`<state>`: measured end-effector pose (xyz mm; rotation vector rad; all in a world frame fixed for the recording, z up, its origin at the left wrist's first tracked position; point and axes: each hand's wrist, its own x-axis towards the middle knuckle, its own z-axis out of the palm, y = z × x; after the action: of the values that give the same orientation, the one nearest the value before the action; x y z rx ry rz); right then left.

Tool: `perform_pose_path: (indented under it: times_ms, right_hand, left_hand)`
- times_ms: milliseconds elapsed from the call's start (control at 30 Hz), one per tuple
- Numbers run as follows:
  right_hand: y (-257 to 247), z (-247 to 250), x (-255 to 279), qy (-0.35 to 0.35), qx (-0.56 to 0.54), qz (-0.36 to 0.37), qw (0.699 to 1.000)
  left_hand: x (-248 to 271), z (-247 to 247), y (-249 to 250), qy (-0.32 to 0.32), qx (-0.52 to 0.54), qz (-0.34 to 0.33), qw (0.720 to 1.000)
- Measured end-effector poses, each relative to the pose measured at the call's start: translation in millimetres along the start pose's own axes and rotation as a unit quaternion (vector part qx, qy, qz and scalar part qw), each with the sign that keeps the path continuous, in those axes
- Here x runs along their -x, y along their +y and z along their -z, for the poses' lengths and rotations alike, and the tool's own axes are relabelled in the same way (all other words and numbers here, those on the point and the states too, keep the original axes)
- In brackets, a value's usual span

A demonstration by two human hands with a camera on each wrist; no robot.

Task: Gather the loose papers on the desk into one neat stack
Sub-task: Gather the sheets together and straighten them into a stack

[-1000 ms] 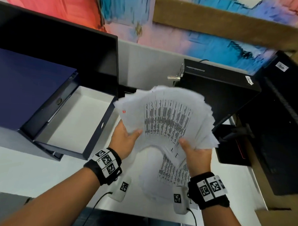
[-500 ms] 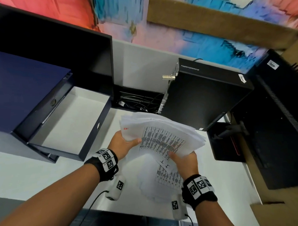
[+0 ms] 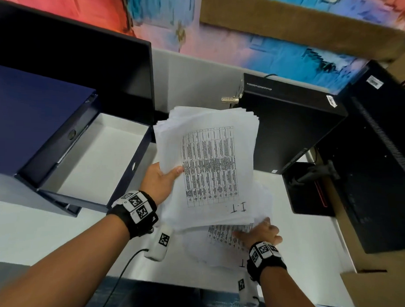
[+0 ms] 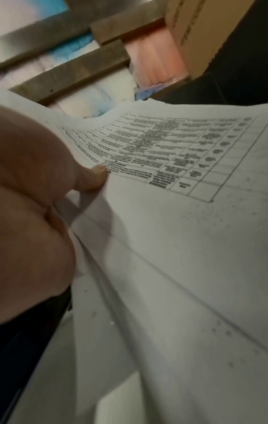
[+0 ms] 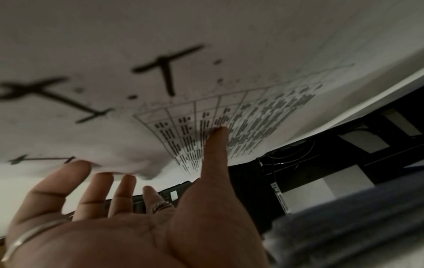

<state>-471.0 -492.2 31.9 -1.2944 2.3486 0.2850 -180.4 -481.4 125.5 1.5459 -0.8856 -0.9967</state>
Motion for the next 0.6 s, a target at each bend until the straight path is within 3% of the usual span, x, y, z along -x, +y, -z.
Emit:
perform_pose_path:
  times_ms: [133,367,500,600]
  right_hand:
    - [-4.8,-7.8,-3.0,0.002,0.000,0.019,1.000]
    - [-8.9,-6.8,-8.3,-0.053,-0.165,0.002,0.985]
    - [-5.2,-5.7,-5.2,-0.036,-0.245,-0.006,0.969]
    - [1.5,13.5,-0.7,0.002,-0.261,0.017,0.965]
  left_hand:
    - [5.5,1.9,-4.8,0.000,0.042,0.037,0.998]
    - [5.3,9.9,3.4,0.020,0.074,0.043,0.996]
    - [5.1,12.1,2.4,0.036,0.055,0.055,0.996]
    - [9.5,7.5,-10.5,0.038,0.055,0.119,0.991]
